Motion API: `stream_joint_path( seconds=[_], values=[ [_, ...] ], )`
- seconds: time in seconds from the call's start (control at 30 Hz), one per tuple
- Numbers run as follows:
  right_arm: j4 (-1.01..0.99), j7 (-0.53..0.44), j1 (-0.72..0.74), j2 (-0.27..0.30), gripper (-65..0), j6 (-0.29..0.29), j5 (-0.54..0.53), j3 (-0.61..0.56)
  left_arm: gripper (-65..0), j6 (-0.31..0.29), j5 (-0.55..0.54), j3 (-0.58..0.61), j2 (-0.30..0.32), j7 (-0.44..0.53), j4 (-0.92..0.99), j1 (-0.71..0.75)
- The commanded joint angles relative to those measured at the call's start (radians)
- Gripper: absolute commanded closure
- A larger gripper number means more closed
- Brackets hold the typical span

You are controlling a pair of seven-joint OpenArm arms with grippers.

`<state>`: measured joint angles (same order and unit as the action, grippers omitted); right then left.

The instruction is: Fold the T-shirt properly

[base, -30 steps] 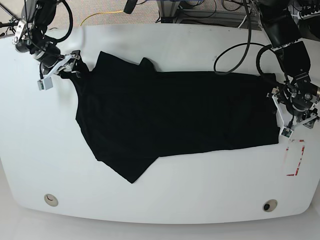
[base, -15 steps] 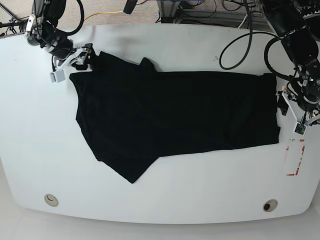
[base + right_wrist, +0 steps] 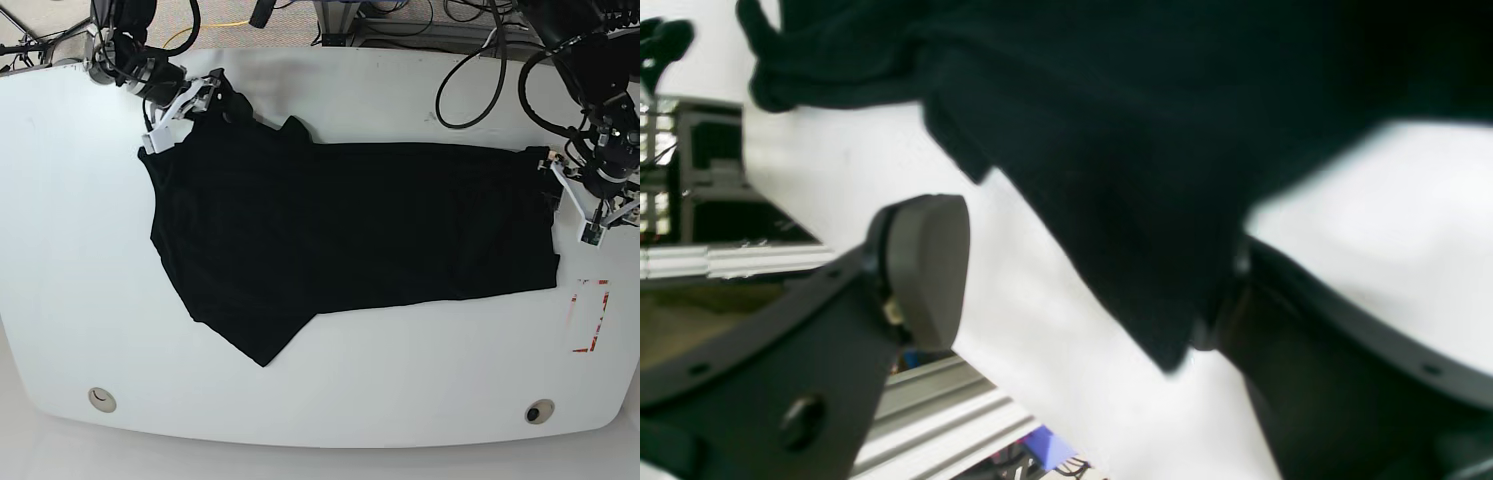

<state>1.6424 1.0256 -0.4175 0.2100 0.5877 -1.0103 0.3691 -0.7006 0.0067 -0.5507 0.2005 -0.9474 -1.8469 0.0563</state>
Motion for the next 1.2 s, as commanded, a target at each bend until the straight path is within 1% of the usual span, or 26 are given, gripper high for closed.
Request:
stream_joint_path(
  seconds=[0.0, 0.03, 0.13, 0.17, 0.23, 0.3, 0.4, 0.53, 0.57, 0.67, 0.73, 0.83, 0.97, 1.03, 1.17],
  values=[
    [0.008, 0.012, -0.005, 0.001, -44.4, -0.002, 0.012, 0.005, -52.9, 0.002, 0.0, -0.006, -0.019, 0.015, -0.015, -0.013],
    [0.006, 0.012, -0.001, 0.001, -43.9, -0.004, 0.012, 0.006, -52.9, 0.002, 0.0, 0.001, -0.028, 0.015, 0.003, -0.016],
    [0.009, 0.012, 0.019, -0.004, -36.8, -0.007, 0.011, 0.003, -52.9, 0.002, -0.001, 0.021, -0.031, 0.015, 0.042, -0.013],
    [0.009, 0.012, 0.016, -0.004, -33.8, -0.007, 0.009, 0.003, -52.8, 0.002, -0.001, 0.021, -0.032, 0.015, 0.048, -0.006],
    [0.009, 0.014, 0.009, -0.004, -24.9, -0.007, 0.011, 0.003, -51.7, 0.002, -0.001, 0.019, -0.034, 0.015, 0.071, 0.023],
    [0.008, 0.014, 0.012, -0.001, -18.4, -0.007, 0.012, 0.003, -51.1, 0.002, -0.001, 0.024, -0.034, 0.017, 0.097, 0.03],
    [0.011, 0.014, 0.007, 0.001, -10.3, -0.008, 0.006, 0.003, -51.1, 0.002, -0.001, 0.019, -0.022, 0.018, 0.163, 0.033],
    [0.011, 0.014, 0.004, 0.001, -1.0, -0.005, 0.006, 0.003, -51.0, 0.002, -0.003, 0.017, 0.024, 0.024, 0.257, 0.037],
    [0.011, 0.014, 0.004, 0.003, 0.0, -0.004, 0.006, 0.003, -51.0, 0.002, -0.003, 0.017, 0.027, 0.034, 0.275, 0.035],
    [0.011, 0.014, 0.002, 0.004, 0.0, -0.002, 0.006, 0.003, -51.0, 0.002, -0.001, 0.017, 0.03, 0.095, 0.316, 0.037],
    [0.012, 0.014, 0.002, 0.004, 0.0, -0.002, 0.006, 0.003, -51.0, 0.002, 0.0, 0.019, 0.046, 0.12, 0.323, 0.04],
    [0.035, 0.014, 0.004, 0.004, 0.0, -0.002, -0.011, 0.003, -51.0, 0.002, 0.0, 0.022, 0.053, 0.12, 0.316, 0.04],
    [0.154, 0.015, -0.027, 0.006, 0.0, 0.001, -0.048, 0.006, -51.0, 0.002, 0.0, 0.022, 0.055, 0.12, 0.298, 0.044],
    [0.203, 0.015, -0.025, 0.006, 0.0, 0.015, -0.084, 0.008, -51.0, 0.002, 0.0, 0.024, 0.055, 0.12, 0.295, 0.055],
    [0.239, 0.015, 0.002, 0.006, 0.0, 0.016, -0.157, 0.008, -51.0, 0.002, 0.0, 0.025, 0.055, 0.12, 0.295, 0.063]
  ],
)
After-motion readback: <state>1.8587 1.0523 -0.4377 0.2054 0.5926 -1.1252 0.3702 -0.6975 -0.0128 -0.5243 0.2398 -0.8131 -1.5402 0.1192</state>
